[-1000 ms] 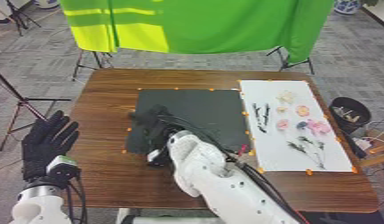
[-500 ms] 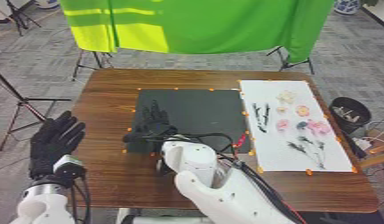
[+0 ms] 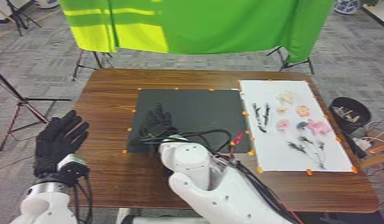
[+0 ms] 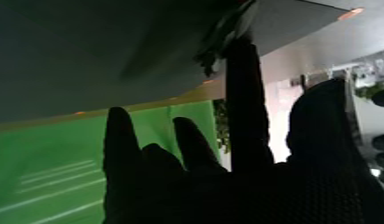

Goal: Arrange flowers

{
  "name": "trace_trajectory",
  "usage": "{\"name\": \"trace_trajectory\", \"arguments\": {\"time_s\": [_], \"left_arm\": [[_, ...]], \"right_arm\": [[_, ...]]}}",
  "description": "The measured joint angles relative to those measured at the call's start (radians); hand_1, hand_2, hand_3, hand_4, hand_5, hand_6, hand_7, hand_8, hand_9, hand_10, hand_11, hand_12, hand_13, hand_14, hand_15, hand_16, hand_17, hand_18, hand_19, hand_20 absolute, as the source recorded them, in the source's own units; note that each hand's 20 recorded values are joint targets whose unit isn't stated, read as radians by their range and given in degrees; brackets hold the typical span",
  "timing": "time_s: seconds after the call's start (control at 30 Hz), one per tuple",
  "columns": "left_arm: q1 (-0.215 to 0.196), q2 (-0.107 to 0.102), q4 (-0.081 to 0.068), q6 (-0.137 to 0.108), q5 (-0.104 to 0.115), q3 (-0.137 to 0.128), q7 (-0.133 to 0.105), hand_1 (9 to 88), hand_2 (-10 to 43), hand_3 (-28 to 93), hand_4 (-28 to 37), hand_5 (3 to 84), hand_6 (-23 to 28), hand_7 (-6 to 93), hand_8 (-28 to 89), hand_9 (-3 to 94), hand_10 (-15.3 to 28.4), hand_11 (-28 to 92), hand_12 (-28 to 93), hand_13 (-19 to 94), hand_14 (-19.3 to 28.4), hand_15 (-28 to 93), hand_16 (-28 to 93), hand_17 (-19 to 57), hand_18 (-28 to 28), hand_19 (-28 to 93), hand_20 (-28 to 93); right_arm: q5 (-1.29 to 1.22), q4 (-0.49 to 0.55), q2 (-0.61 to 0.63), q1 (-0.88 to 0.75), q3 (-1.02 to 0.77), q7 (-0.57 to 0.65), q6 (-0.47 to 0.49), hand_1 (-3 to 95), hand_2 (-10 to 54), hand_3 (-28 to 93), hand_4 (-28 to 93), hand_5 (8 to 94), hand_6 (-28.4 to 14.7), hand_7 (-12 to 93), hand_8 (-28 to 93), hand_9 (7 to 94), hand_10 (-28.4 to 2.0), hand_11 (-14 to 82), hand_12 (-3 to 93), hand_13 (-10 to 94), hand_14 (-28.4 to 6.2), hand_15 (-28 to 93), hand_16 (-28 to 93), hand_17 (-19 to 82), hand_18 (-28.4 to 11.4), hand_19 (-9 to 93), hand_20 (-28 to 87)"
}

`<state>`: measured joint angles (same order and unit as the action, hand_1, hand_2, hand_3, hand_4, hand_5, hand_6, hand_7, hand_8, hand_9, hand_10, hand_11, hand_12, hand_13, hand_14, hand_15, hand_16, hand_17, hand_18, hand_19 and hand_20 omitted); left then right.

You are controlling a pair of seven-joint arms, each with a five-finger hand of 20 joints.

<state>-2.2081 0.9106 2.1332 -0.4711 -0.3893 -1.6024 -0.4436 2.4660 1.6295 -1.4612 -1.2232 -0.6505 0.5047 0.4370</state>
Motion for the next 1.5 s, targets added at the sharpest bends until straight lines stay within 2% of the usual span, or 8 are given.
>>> {"name": "trace_trajectory", "arguments": {"time_s": [0.2,0.73,0.87,1.03,1.17,1.23,1.3,1.5], "left_arm": [[0.0,0.0,-0.001,0.008,-0.003,0.001,-0.009,26.7,18.8,70,-28.3,42.1,10.6,16.6,-9,30.9,16.5,30,9,24,17.6,46,-10,-6.7,16.0,41,9],[-0.006,0.002,-0.001,0.018,0.014,-0.002,-0.025,26.7,18.7,70,-28.3,42.0,10.5,16.4,-9,30.8,16.5,30,9,24,17.6,46,-10,-6.8,16.0,41,9],[-0.007,0.004,-0.001,0.019,0.018,-0.002,-0.027,26.8,18.7,70,-28.3,42.1,10.6,16.4,-9,30.8,16.4,30,9,24,17.6,46,-10,-6.8,16.0,41,9],[-0.009,0.007,-0.001,0.02,0.021,-0.002,-0.032,26.9,18.7,70,-28.3,42.1,10.5,16.5,-9,30.8,16.4,30,9,24,17.5,46,-10,-6.8,16.0,41,9],[-0.016,0.012,-0.001,0.024,0.024,-0.005,-0.04,26.9,18.6,70,-28.3,42.0,10.5,16.5,-9,30.7,16.4,30,9,24,17.5,45,-10,-6.8,16.0,40,9],[-0.022,0.021,-0.001,0.029,0.026,-0.012,-0.047,26.9,18.6,70,-28.3,42.1,10.5,16.3,-9,30.8,16.4,30,9,24,17.5,45,-10,-6.8,16.0,40,9],[-0.032,0.032,0.001,0.035,0.026,-0.02,-0.052,26.9,18.5,70,-28.3,42.0,10.5,16.2,-9,30.8,16.4,30,9,24,17.5,45,-10,-6.8,16.0,40,9],[-0.065,0.052,0.006,0.056,0.026,-0.039,-0.067,27.0,18.3,70,-28.3,42.6,9.6,15.3,-9,32.6,14.5,28,9,25,17.0,44,-10,-6.8,16.0,40,9]], "right_arm": [[-0.008,-0.004,-0.01,0.011,0.011,0.038,0.009,6.3,27.1,51,-25,55.8,-1.1,12,-11,14.0,-15.4,1.2,9.3,2,-15.3,-27,43,-18,-13.2,35,7],[-0.028,0.004,0.001,0.021,0.019,0.046,-0.003,5.5,25.4,55,-26,54.8,-1.4,14,-11,15.2,-17.0,2.4,8.2,2,-15.7,-23,41,-18,-13.8,37,5],[-0.064,0.018,0.016,0.018,0.016,0.021,-0.044,4.8,24.9,58,-26,52.6,-0.3,15,-12,15.1,-16.9,2.4,8.8,2,-15.7,-23,40,-18,-13.9,36,4],[-0.103,0.037,0.034,0.015,0.019,-0.018,-0.169,4.7,24.1,64,-27,51.0,1.3,17,-13,16.3,-16.2,2.7,9.4,4,-15.7,-23,40,-17,-14.1,35,4],[-0.118,0.063,0.054,0.015,0.016,-0.079,-0.273,6.7,18.5,70,-27,50.8,1.4,18,-14,19.5,-16.7,4.0,9.1,8,-16.2,-19,38,-12,-14.7,37,5],[-0.137,0.086,0.07,0.015,0.015,-0.103,-0.322,9.7,12.6,74,-27,46.9,-0.1,17,-13,22.4,-17.9,4.2,8.9,12,-16.7,-13,32,-4,-14.9,35,7],[-0.137,0.119,0.094,0.012,0.006,-0.114,-0.365,14.0,7.0,76,-27,42.0,-2.0,16,-13,25.3,-17.5,4.2,8.9,16,-16.5,-8,27,3,-14.9,32,9],[-0.146,0.27,0.201,-0.041,-0.154,-0.05,-0.364,19.3,2.3,75,-26,38.5,-3.6,16,-12,32.4,-17.8,5.4,9.9,29,-17.2,3,22,9,-19.5,41,15]]}}
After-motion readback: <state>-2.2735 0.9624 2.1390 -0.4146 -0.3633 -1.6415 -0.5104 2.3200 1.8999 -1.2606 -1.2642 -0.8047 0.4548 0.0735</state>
